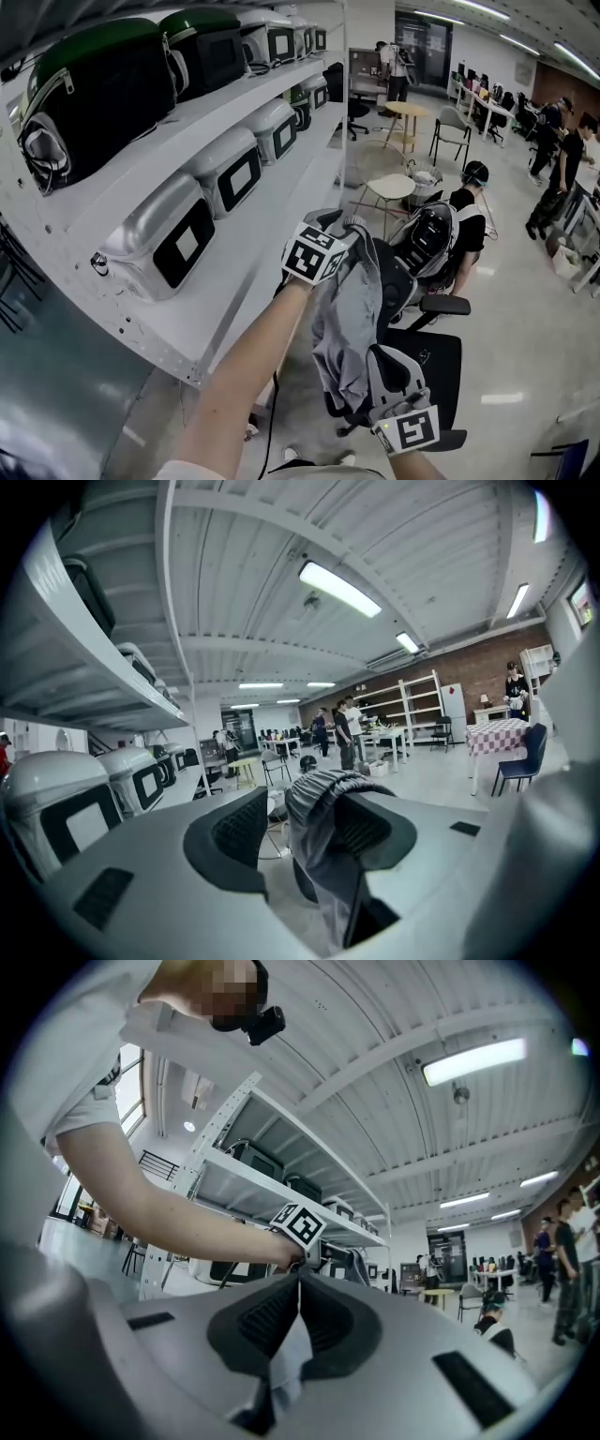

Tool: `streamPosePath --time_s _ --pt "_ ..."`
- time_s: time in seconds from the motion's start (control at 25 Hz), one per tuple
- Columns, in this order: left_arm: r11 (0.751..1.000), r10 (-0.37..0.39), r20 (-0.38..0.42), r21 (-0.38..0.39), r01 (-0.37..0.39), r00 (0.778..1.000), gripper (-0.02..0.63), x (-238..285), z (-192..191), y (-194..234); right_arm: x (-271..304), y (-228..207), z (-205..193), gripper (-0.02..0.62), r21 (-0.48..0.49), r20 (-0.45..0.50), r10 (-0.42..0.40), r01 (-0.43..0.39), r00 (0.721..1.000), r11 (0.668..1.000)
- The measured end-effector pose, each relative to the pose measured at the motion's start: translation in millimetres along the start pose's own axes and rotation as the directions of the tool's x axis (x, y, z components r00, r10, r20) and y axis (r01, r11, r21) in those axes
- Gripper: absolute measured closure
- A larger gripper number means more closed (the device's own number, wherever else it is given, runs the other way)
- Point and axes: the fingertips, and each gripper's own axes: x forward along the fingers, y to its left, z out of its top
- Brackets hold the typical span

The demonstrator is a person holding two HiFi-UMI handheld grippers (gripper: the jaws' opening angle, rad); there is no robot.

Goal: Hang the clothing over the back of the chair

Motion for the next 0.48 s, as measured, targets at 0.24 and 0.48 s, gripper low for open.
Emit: streamPosePath --time_s 0.24,0.48 --pt "0.993 -0.111 -0.165 -0.047 0.104 0.98 0.36 -7.7 -47.4 -11.5 5.1 6.9 -6.1 0.578 0.02 -0.01 0.026 -0.025 1.0 0.999" --pt "0.964 -0.249 -0.157 -0.135 0.229 0.956 0.319 -31.0 -54.4 -24.6 7.7 12.8 -11.0 0.578 0.031 -0.013 0.043 -0.043 0.999 0.999"
